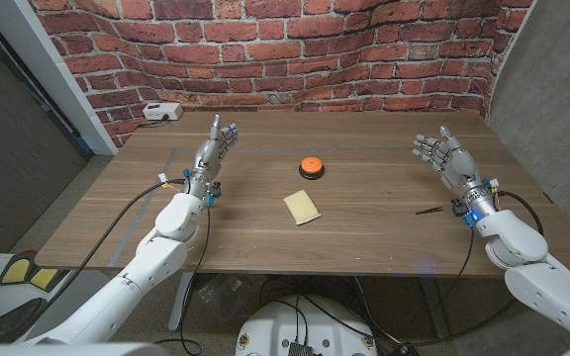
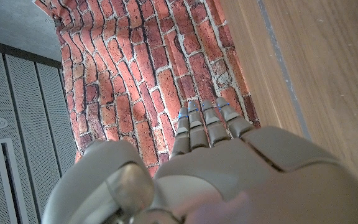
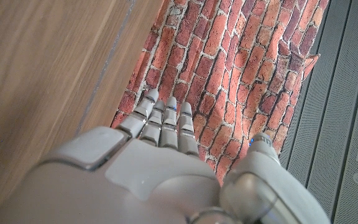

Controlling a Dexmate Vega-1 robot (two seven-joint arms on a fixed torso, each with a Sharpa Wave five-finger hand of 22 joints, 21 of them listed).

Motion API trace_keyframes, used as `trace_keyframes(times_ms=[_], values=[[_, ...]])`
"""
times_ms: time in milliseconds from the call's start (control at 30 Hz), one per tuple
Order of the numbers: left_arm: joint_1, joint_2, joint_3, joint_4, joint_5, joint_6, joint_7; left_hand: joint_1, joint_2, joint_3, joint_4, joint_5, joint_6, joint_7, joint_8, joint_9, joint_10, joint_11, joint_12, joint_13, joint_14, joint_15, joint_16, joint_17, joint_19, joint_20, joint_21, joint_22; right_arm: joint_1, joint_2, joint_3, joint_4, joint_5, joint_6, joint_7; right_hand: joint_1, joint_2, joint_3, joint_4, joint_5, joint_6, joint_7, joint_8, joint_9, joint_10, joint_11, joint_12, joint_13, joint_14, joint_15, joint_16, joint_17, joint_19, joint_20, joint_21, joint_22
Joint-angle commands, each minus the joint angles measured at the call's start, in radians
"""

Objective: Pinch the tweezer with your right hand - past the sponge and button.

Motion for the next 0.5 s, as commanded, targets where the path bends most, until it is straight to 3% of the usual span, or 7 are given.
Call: trace_keyframes(times_ms=[33, 500], values=[[0.015, 0.022, -0.003, -0.044, 0.013, 0.032, 0.011, 0.005, 0.013, 0.000, -0.007, -0.002, -0.003, 0.001, -0.005, 0.002, -0.004, 0.004, -0.005, 0.001, -0.008, 0.003, -0.004, 0.003, -0.002, -0.017, -0.003, 0.003, -0.114, -0.028, 0.091, -0.057, -0.083, 0.010, -0.051, 0.013, 0.003, 0.002, -0.007, -0.004, 0.004, -0.002, -0.003, 0.002, 0.007, 0.000, 0.003, 0.002, 0.014, -0.002, 0.001, 0.002, 0.016, -0.003, -0.003, 0.005], [0.028, 0.046, -0.015, -0.077, 0.016, 0.062, 0.022, 0.015, 0.021, 0.003, -0.008, -0.004, -0.016, 0.002, -0.018, 0.003, -0.017, 0.013, -0.018, 0.002, -0.019, 0.007, -0.014, 0.004, -0.007, -0.027, -0.014, 0.002, -0.193, 0.023, 0.167, -0.083, -0.165, 0.023, -0.092, 0.030, 0.009, 0.009, -0.015, -0.006, 0.017, -0.008, -0.002, 0.003, 0.023, -0.007, 0.006, 0.002, 0.036, -0.010, 0.004, 0.001, 0.036, -0.005, -0.004, 0.005]])
